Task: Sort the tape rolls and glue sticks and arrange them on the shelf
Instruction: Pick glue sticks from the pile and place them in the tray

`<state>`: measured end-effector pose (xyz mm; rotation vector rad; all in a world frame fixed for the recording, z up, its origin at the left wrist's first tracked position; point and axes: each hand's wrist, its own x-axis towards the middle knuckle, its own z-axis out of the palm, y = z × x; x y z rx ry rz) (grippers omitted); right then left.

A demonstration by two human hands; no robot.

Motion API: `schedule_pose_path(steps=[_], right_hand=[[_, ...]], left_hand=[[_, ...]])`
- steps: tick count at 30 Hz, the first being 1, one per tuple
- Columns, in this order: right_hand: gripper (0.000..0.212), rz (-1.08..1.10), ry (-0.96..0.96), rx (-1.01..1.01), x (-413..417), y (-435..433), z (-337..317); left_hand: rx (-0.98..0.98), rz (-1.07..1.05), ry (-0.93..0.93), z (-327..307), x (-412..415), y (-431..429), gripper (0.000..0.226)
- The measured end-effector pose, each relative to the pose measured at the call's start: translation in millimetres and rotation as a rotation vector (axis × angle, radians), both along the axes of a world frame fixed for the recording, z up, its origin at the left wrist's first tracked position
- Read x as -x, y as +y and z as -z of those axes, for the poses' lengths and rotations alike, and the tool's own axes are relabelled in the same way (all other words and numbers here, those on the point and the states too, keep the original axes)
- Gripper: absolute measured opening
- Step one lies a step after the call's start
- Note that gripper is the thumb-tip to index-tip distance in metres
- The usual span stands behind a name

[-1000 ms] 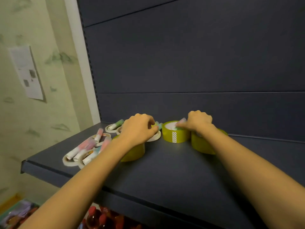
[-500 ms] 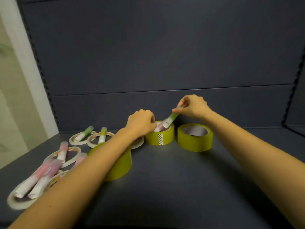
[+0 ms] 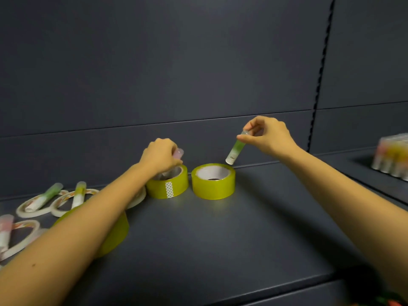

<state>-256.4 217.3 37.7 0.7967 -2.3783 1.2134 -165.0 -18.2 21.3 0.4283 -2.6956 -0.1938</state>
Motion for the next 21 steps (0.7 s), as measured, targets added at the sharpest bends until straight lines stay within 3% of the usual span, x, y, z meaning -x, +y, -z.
schedule_pose_path(steps=[8, 21], right_hand=[[0.02, 0.031, 0.046, 0.007, -2, 81, -3], [0.02, 0.194, 0.094, 0.002, 7, 314, 6]], left_hand=[[-0.128, 0.192, 0.337, -38, 3, 91, 0.027], [-0.274, 0.396, 0.284, -16, 42, 319, 0.023]])
